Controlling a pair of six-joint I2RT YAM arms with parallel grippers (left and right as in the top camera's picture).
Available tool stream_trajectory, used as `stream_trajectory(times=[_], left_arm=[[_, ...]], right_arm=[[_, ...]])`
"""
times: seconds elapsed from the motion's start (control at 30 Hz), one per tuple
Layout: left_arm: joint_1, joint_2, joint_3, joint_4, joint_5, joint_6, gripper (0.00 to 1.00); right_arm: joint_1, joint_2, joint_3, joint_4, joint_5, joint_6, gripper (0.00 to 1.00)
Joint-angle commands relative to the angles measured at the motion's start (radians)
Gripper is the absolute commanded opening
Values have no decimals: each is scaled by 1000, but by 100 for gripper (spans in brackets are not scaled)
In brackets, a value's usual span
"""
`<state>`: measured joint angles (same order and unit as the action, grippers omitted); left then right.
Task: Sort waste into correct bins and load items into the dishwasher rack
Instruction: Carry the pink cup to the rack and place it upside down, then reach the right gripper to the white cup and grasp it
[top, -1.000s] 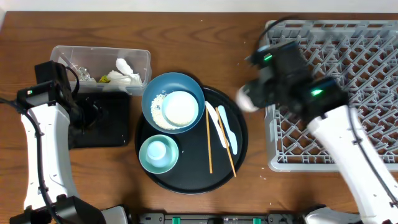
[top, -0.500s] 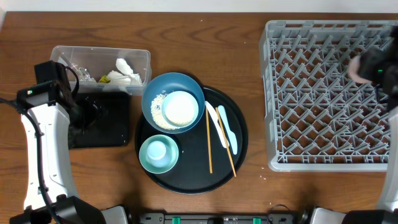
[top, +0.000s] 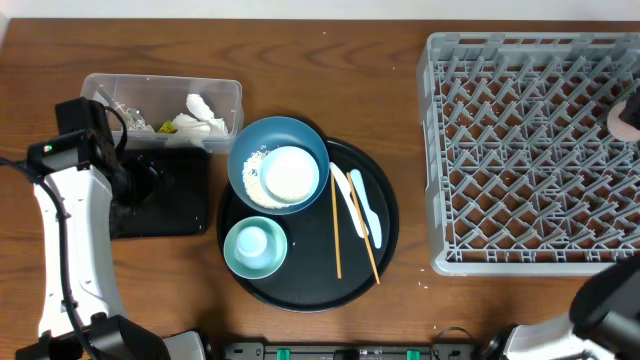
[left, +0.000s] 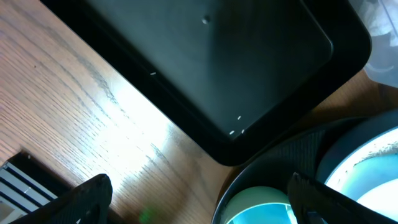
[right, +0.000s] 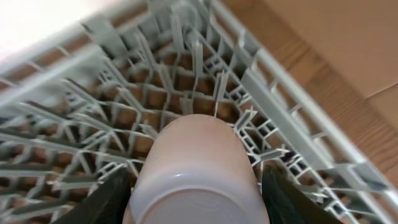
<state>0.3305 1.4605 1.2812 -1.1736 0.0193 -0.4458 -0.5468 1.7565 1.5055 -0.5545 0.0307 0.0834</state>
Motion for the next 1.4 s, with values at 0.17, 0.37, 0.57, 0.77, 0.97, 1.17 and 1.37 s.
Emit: stream_trajectory(times=[0.17,0.37,0.57,0.77,0.97,1.17,1.37], left_arm=[[2,-2,-10,-3,-9,-5,92],[2,-2,-10,-3,-9,-5,91],[2,-2,-10,-3,-9,-3,92],[2,-2,-10,-3,-9,3,92],[2,-2,-10,-3,-9,15,92],[2,-2,-10,-3,-9,15,97],[2,-2,-10,-3,-9,15,98]], right_arm=[[-37,118,71,92,7,43,27],[-39,163,70,86,7,43,29],[-42,179,69,80,-24,39,99],[-41,147,71,79,-251,-9,99],[17,34,71,16,-360,-19,99],[212,-96,71,-202,-360,-109,99],[531,-126,70,-384,-360,-121,99]])
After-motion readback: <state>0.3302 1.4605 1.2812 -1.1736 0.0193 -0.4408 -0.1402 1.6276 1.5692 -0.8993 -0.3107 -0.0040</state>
